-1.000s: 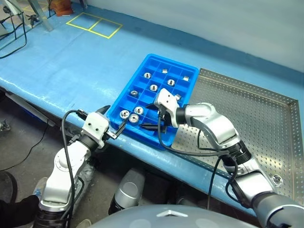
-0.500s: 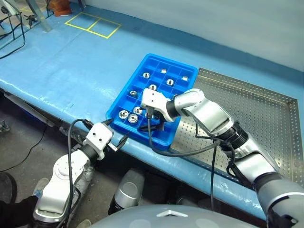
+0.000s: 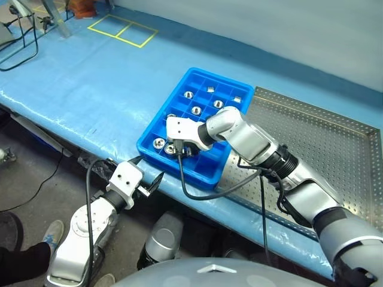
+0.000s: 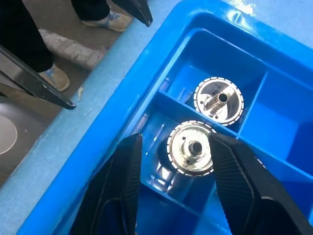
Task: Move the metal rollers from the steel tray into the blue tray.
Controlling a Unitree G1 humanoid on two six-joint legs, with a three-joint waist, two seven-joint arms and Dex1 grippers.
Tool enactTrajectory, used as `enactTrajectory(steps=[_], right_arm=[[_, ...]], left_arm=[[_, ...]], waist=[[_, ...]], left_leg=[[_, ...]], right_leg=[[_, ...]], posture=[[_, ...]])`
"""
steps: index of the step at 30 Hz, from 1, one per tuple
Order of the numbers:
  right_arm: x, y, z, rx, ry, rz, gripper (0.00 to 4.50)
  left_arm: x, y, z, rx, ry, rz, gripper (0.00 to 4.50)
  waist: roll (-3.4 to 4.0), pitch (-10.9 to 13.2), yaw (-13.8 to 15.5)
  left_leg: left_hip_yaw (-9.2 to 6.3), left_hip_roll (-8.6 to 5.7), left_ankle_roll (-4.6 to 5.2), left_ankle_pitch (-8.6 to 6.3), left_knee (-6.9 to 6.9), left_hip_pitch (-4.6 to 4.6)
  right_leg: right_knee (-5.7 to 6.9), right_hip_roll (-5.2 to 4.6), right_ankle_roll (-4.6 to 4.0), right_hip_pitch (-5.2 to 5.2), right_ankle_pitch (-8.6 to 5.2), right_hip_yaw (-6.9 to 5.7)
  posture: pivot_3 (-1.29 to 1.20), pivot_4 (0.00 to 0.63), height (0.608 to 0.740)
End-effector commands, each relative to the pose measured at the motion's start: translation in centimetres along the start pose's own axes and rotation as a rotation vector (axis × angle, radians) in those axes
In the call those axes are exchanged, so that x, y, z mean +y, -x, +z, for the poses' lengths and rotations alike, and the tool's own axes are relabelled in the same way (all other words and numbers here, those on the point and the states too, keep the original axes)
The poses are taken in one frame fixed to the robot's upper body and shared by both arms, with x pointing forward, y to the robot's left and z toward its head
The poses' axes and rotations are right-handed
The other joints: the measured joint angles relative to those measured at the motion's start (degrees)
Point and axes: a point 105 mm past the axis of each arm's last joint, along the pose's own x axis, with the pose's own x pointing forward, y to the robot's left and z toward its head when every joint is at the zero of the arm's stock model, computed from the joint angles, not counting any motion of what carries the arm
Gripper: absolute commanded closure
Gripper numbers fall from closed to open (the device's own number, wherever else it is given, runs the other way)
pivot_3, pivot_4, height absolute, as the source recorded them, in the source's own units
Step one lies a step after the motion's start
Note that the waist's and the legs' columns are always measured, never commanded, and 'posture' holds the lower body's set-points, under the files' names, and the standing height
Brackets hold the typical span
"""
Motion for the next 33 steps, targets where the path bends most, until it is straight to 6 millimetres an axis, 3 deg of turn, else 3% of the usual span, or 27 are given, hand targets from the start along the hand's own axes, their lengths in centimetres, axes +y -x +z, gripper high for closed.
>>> enactTrajectory(steps=[1, 9, 14, 19, 22, 27, 33], right_arm=[[-1.1, 0.7, 1.2, 0.0, 0.047, -0.029, 2.27], [-0.8, 0.0, 0.1, 0.079, 0.048, 0.017, 2.27], [0.1, -0.8, -1.4, 0.231, 0.13, 0.093, 2.27], [0.1, -2.7, -0.4, 0.326, 0.311, 0.136, 2.27], [0.1, -4.0, 0.5, 0.355, 0.418, 0.135, 2.83], [0.8, -4.6, 0.9, 0.335, 0.454, 0.159, 4.38], [1.6, -2.9, 1.1, 0.237, 0.415, 0.177, 4.49]], left_arm=[[0.1, 0.1, 1.0, -0.039, -0.016, 0.014, 0.45], [0.0, 0.2, 0.7, -0.031, -0.012, 0.025, 0.45], [0.1, 0.2, 0.7, -0.028, -0.013, 0.03, 0.45], [-0.4, -0.2, 0.9, -0.04, -0.009, 0.014, 0.45], [-0.3, -0.3, 1.0, -0.043, -0.015, 0.018, 0.45], [0.2, 0.1, 1.0, -0.039, -0.022, 0.041, 0.45], [0.2, 0.0, 0.9, -0.033, -0.035, 0.04, 0.45]], waist=[[0.0, 0.0, 0.47], [0.0, 0.0, 1.68], [-0.01, -0.01, 1.94], [-0.05, -0.09, 2.31], [-0.21, -0.27, 1.58], [-0.39, -0.51, 0.64], [-0.24, -0.56, 1.68]], left_leg=[[0.0, 0.01, -0.01, 0.0, -0.02, -0.01], [0.0, 0.01, -0.1, -0.06, -0.03, -0.04], [0.01, 0.02, -0.11, -0.07, -0.03, -0.11], [0.03, 0.02, -0.13, -0.08, -0.03, -0.08], [0.27, 0.22, -0.34, -0.2, -0.03, 0.17], [0.44, 0.56, -0.72, -0.4, 0.02, 0.44], [-0.05, 0.59, -0.85, -0.38, -0.02, 0.38]], right_leg=[[0.01, 0.01, -0.01, -0.01, -0.01, -0.01], [0.0, 0.0, -0.05, -0.09, -0.05, -0.05], [0.07, 0.01, -0.06, -0.42, -0.05, -0.06], [0.07, 0.0, -0.07, -0.43, -0.06, -0.06], [0.24, -0.01, -0.1, -0.46, -0.08, -0.18], [1.19, 0.03, -0.62, -0.67, -0.39, -0.56], [1.38, 0.08, -0.92, -0.77, -0.58, -0.96]], posture=[[0.57, 0.15, 0.74], [0.58, 0.15, 0.74], [0.58, 0.15, 0.74], [0.58, 0.15, 0.74], [0.6, 0.15, 0.74], [0.62, 0.15, 0.74], [0.6, 0.15, 0.74]])
